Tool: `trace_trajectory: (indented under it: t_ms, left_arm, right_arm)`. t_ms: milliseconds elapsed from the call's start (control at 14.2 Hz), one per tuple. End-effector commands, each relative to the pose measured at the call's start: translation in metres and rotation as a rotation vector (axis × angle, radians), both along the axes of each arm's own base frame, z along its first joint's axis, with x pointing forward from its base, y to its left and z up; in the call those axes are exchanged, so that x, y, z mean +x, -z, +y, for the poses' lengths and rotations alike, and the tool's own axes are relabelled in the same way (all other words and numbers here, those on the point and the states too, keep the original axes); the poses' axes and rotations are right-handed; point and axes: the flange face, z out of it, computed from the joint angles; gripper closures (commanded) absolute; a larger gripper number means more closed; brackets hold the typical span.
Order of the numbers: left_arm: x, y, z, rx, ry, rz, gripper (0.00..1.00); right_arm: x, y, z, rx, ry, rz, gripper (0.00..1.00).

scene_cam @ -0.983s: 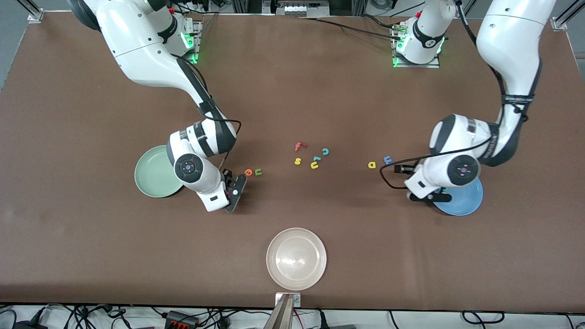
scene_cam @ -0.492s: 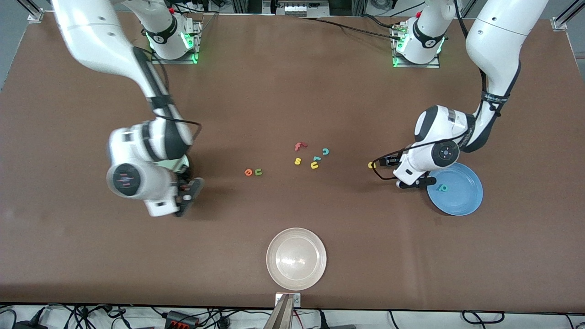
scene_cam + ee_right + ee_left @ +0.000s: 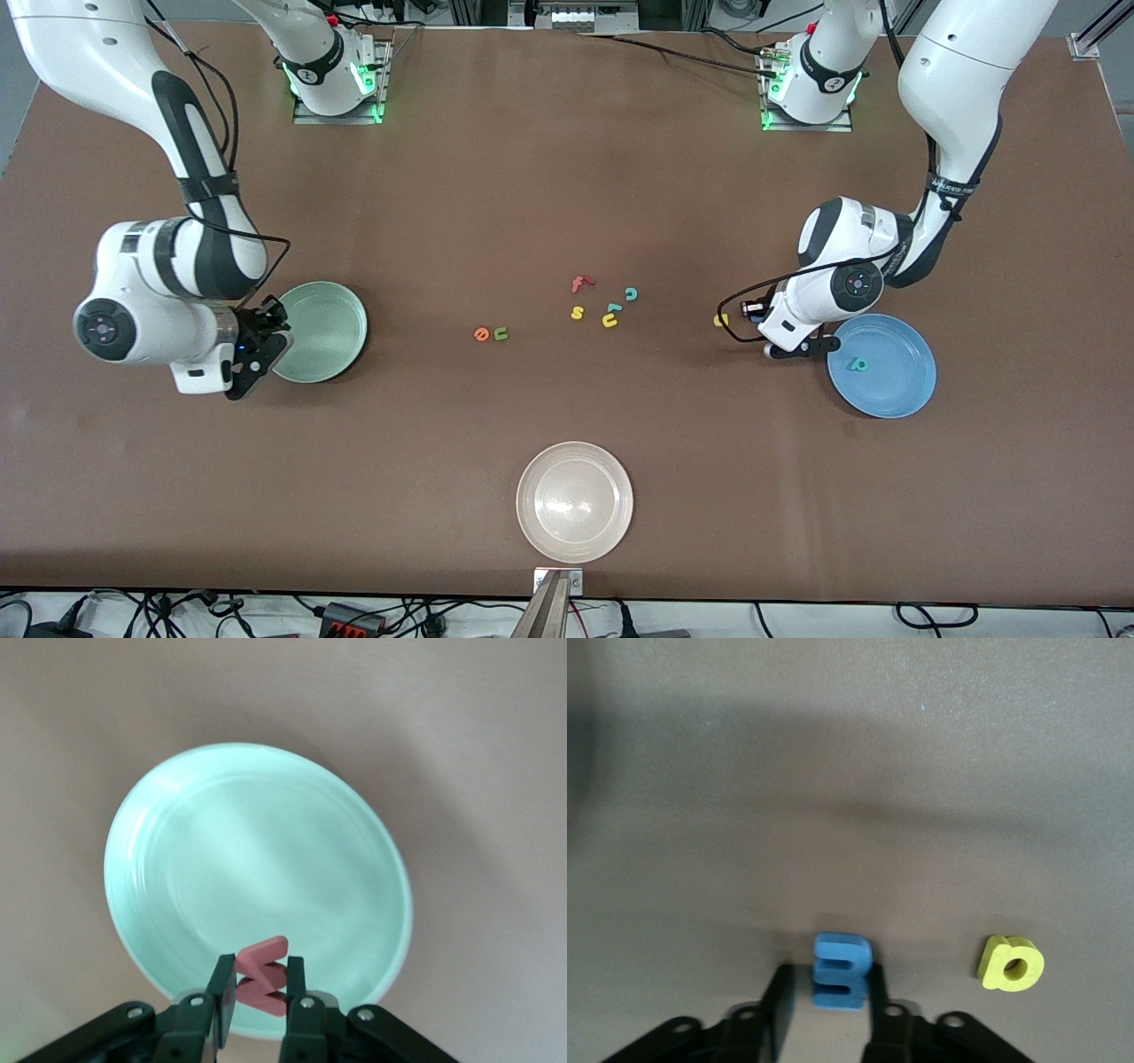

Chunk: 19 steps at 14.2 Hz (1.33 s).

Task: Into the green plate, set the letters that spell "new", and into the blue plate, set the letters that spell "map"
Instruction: 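Release blue m on blue plate while the right gripper reaches orange e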

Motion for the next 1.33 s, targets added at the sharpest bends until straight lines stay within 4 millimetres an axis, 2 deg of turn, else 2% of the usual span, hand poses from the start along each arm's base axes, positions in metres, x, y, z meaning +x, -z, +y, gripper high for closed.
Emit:
trace_trajectory:
  t_ms: [0,140,281,351,492,562,632,773,843,913,983,1124,1194,1264]
  left_arm:
    - [-0.001,-0.006,0.0,-0.013,-0.016,-0.009,0.83]
    - [0.003,-0.013,0.002,-0.014,-0.008,-0.017,0.86]
    - [0.02,-0.035,0.014,-0.003,-0.001,-0.009,0.86]
    - [0.034,-0.054,0.023,0.004,0.024,0.02,0.86]
    - [0.062,-0.091,0.056,-0.012,0.089,0.063,0.86]
    - [0.075,-0.106,0.076,-0.028,0.115,0.058,0.86]
    - [0.086,-0.11,0.095,-0.033,0.155,0.047,0.86]
    - [0.095,-0.104,0.125,0.039,0.276,0.039,0.86]
    - [0.095,-0.096,0.139,0.077,0.307,0.048,0.86]
    - [0.094,-0.083,0.144,0.103,0.337,0.068,0.86]
    - [0.089,-0.062,0.15,0.115,0.356,0.102,0.86]
    - [0.084,-0.034,0.172,0.101,0.332,0.136,0.86]
    - [0.084,-0.028,0.173,0.095,0.331,0.135,0.86]
    - [0.084,-0.027,0.174,0.095,0.329,0.131,0.83]
  right_arm:
    - [-0.01,0.023,0.027,0.014,-0.034,-0.003,1.0]
    - [-0.012,0.041,0.028,0.014,-0.04,0.004,1.0]
    - [-0.017,0.054,0.032,0.013,-0.048,0.001,1.0]
    - [-0.018,0.055,0.037,0.013,-0.057,-0.004,1.0]
    - [-0.015,0.046,0.036,0.013,-0.031,-0.011,0.01]
    - [-0.013,0.037,0.036,0.016,-0.026,-0.013,0.0]
    - [-0.007,0.022,0.038,0.015,-0.014,-0.024,0.0]
    - [0.004,-0.004,0.05,-0.002,0.049,-0.032,0.0]
    - [0.007,-0.012,0.067,-0.012,0.071,-0.03,0.0]
    - [0.005,-0.014,0.083,-0.024,0.104,-0.033,0.0]
    - [0.002,-0.014,0.104,-0.043,0.157,-0.043,0.0]
    - [-0.001,-0.023,0.148,-0.065,0.227,-0.069,0.0]
    - [-0.001,-0.022,0.171,-0.071,0.252,-0.08,0.0]
    - [-0.003,-0.017,0.186,-0.075,0.294,-0.078,0.0]
